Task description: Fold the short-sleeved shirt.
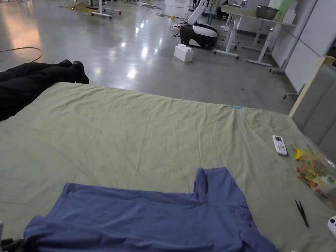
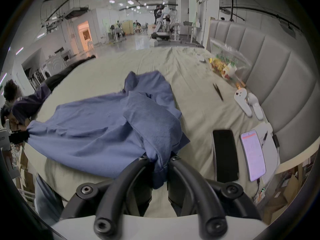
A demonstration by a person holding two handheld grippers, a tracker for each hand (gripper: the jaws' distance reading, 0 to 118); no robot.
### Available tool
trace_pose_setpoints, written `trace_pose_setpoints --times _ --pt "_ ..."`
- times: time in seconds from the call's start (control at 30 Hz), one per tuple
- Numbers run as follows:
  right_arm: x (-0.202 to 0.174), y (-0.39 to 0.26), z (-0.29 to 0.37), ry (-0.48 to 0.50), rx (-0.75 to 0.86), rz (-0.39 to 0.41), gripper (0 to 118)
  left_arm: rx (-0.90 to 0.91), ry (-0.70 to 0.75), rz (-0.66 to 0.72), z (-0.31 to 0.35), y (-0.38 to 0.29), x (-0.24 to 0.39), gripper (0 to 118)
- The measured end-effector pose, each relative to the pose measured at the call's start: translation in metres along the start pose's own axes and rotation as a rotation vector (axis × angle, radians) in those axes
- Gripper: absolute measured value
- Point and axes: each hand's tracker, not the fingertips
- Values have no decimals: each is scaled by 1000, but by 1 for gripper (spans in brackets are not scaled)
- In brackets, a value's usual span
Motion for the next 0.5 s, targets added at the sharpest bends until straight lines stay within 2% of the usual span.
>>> trace_pose_setpoints --times 0.17,0.4,0.5 --pt "-10 -53 -26 -44 -122 29 14 -116 24 12 -22 -43 -1 8" --pt "-22 -83 -50 -96 -113 41 15 -189 76 -34 -64 -74 -5 8" --pt "-26 -81 -49 -128 -101 53 24 -180 93 -51 -70 -73 -3 8"
